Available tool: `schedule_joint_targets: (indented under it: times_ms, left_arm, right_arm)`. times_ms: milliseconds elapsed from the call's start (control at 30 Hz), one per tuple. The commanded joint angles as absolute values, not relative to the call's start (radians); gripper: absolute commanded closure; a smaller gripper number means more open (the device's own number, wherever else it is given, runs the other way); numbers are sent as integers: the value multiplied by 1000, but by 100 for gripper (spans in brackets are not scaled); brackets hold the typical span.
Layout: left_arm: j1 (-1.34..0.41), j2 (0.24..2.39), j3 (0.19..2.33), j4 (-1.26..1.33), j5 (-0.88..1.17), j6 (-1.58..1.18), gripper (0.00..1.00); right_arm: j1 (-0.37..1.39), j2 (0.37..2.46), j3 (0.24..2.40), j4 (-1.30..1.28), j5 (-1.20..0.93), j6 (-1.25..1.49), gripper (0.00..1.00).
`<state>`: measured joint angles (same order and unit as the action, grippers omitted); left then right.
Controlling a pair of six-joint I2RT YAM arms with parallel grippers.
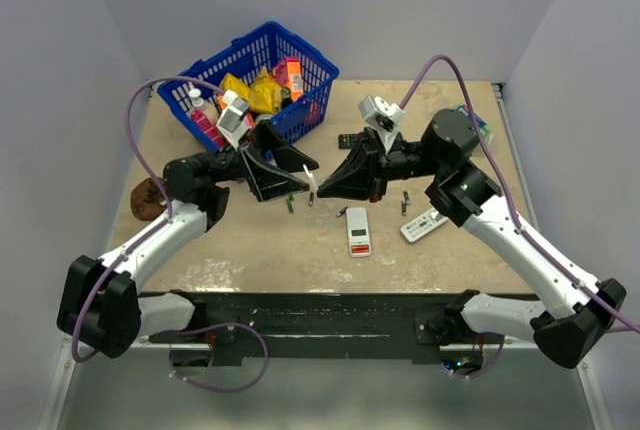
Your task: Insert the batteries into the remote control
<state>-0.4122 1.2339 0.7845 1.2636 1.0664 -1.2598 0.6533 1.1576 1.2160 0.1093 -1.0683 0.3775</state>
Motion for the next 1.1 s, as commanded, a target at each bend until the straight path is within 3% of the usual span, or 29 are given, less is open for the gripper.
schedule_joint_targets:
  times_ms: [0,167,433,600,733,867,967,1067]
  left_arm:
    - [-423,1256,856,1745,1089,-1360,34]
    - [-434,1298,894,1896,1106,-1500,45]
    - [-442,1282,897,1896,1095,-1500,51]
    - [-440,1250,893,1896,1083,-1509,34]
    - [-436,1229,856,1878,1065,-1488,27]
    - [-422,1200,795,1792,1054,-1416,26]
    - [-396,1151,741,1628,1045,-1286,26]
    - [-371,1042,693,1196,970,-970,24]
  right_arm:
    - [649,1152,1252,189,-1149,391,100]
    - [649,1146,1233,264,-1160,446,100]
    - [650,1152,1201,354,-1166,522,100]
    - [649,1146,1203,298,-1109,492,100]
    - [647,1138,1200,256,-1051,476,100]
    - [643,1126,1177,218,-980,486,100]
    - [634,1109,1123,192,-922,495,100]
    - [626,1095,1043,186,-887,515,100]
